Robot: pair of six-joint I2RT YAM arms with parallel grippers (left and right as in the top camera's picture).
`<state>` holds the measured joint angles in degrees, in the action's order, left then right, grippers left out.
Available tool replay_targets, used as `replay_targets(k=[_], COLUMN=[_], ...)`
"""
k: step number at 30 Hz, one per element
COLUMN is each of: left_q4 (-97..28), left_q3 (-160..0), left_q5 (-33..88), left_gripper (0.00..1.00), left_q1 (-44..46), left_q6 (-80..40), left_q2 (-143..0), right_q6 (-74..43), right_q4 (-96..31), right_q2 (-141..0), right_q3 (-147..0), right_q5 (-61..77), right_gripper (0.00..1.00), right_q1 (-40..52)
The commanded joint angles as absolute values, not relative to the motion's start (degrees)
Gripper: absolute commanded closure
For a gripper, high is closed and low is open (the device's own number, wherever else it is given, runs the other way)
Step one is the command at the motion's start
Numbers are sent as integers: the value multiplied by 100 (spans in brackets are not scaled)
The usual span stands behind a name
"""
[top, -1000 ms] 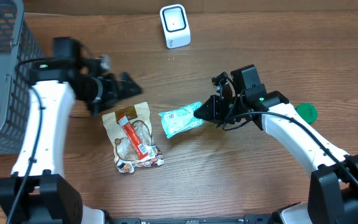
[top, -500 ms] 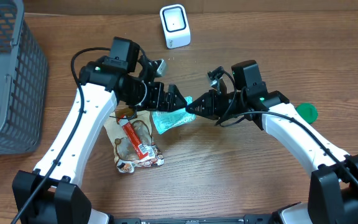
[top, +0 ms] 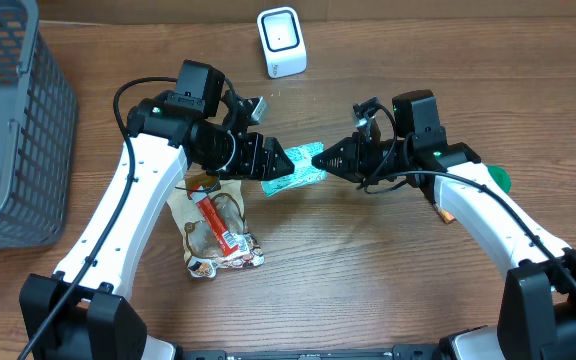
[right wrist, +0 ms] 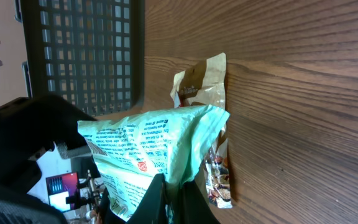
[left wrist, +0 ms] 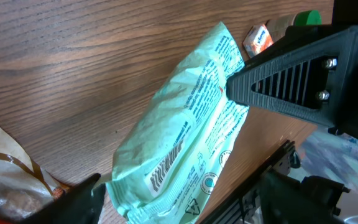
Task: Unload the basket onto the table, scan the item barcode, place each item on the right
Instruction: 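Bring the left gripper to the teal pack and grasp its end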
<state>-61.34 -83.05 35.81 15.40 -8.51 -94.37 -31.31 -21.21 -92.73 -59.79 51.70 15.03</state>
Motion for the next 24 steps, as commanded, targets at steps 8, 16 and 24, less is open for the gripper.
replay_targets(k=[8, 16, 24], left_q4=[-6143, -6141, -6047], left_q3=[-8265, -8265, -8265], left_q5=[3664, 3664, 3673], left_gripper=[37, 54, 96], left_q1=[1557, 1555, 1522], left_q6=[-773, -770, -926], left_q2=[-9439, -9439, -9439], right_q6=[-3496, -3601, -3597], right_q4=[-1627, -1573, -1702], right_q2=[-9120, -9120, -9120], right_q3=[-6136, -6119, -6119], right_q5=[5791, 5902, 5927], right_gripper=[96, 96, 87], right_q1=[1498, 1505, 1503])
